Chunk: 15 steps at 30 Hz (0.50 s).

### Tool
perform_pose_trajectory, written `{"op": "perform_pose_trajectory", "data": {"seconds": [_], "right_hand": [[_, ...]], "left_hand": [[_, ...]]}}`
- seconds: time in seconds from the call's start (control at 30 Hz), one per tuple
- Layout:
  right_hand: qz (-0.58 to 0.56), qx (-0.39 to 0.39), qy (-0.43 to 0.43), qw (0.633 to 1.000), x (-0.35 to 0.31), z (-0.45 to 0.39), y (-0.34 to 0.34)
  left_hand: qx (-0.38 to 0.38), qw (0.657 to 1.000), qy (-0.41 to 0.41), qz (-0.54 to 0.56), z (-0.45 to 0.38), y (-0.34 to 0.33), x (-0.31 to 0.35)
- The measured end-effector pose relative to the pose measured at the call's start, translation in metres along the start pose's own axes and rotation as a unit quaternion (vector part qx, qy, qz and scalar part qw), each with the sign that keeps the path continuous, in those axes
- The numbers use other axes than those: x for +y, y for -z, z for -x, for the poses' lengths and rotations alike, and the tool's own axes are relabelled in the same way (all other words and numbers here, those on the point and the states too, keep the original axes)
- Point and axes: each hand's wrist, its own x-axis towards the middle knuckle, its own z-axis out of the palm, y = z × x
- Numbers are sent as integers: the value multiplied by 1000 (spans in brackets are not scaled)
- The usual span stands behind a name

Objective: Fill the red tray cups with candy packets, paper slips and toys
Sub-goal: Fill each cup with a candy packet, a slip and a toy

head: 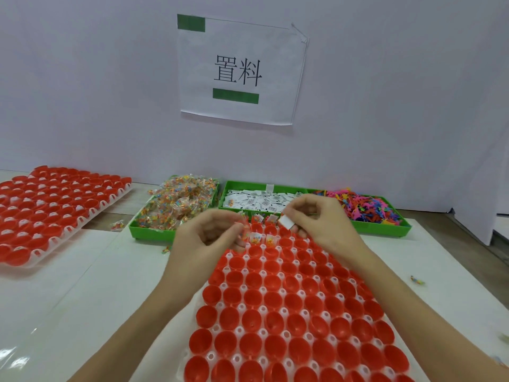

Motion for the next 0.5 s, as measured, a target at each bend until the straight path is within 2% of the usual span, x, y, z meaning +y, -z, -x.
{"op": "perform_pose_trajectory", "data": {"seconds": [0.1, 0.2, 0.37, 0.5], "right_hand": [[22, -62, 23, 998, -13, 19, -11], [66, -101, 56, 991, -27, 26, -18], [153, -113, 88, 978, -38, 29, -20], [141, -116, 89, 979, -41, 28, -22]], "left_hand": [[-43, 997, 48, 37, 8, -11, 4], [-61, 997, 42, -3, 10, -12, 6], [-43, 998, 43, -28, 10, -9, 9], [-33, 997, 53, -46, 9, -8, 7]]}}
